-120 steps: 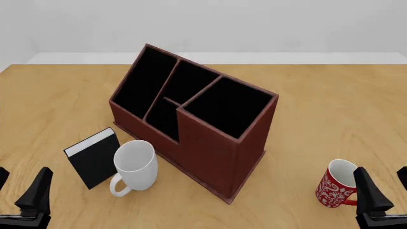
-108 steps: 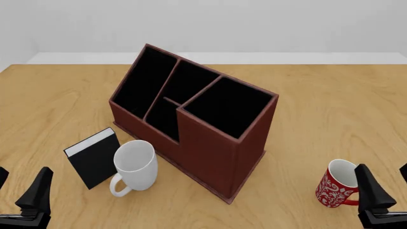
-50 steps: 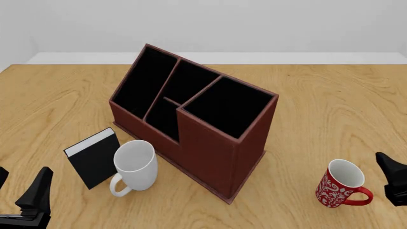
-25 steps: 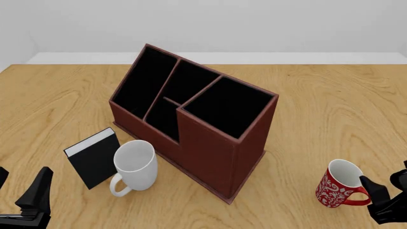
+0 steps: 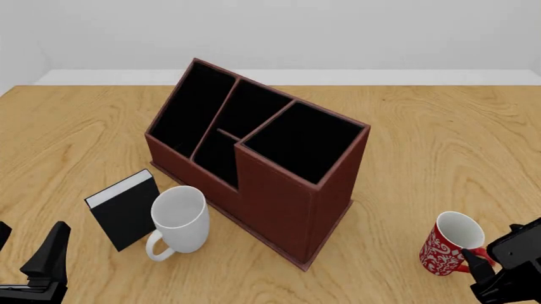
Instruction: Pick up the red mug and place it to the right of the caddy.
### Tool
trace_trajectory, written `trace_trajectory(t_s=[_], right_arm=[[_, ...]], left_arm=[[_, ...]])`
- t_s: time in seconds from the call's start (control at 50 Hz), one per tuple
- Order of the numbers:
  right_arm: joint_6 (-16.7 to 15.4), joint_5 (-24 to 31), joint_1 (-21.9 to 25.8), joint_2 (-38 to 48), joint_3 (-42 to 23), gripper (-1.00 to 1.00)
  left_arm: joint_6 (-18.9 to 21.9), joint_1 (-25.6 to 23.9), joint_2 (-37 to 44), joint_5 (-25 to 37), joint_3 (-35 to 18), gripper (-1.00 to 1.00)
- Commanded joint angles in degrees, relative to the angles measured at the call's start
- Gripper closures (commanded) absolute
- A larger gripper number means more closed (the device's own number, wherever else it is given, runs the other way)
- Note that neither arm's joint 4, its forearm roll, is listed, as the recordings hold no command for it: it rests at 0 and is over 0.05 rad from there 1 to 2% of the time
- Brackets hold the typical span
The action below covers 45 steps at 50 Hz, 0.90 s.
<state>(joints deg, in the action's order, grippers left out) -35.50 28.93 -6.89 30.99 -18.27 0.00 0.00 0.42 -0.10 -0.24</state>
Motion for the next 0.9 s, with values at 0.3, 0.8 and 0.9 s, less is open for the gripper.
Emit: trace_trajectory(t_s=[0.3, 0.8, 0.9], right_arm=[[-2.3, -8.3, -0.1, 6.9, 4.6, -1.0], [-2.1, -15.3, -1.5, 12.8, 8.5, -1.0], [-2.3, -15.9, -1.8, 13.4, 8.6, -1.0]], left_arm=[[0.0, 0.0, 0.0, 0.0, 0.0, -1.0], [0.0, 0.0, 0.0, 0.0, 0.0, -1.0], [0.0, 0.0, 0.0, 0.0, 0.0, -1.0]])
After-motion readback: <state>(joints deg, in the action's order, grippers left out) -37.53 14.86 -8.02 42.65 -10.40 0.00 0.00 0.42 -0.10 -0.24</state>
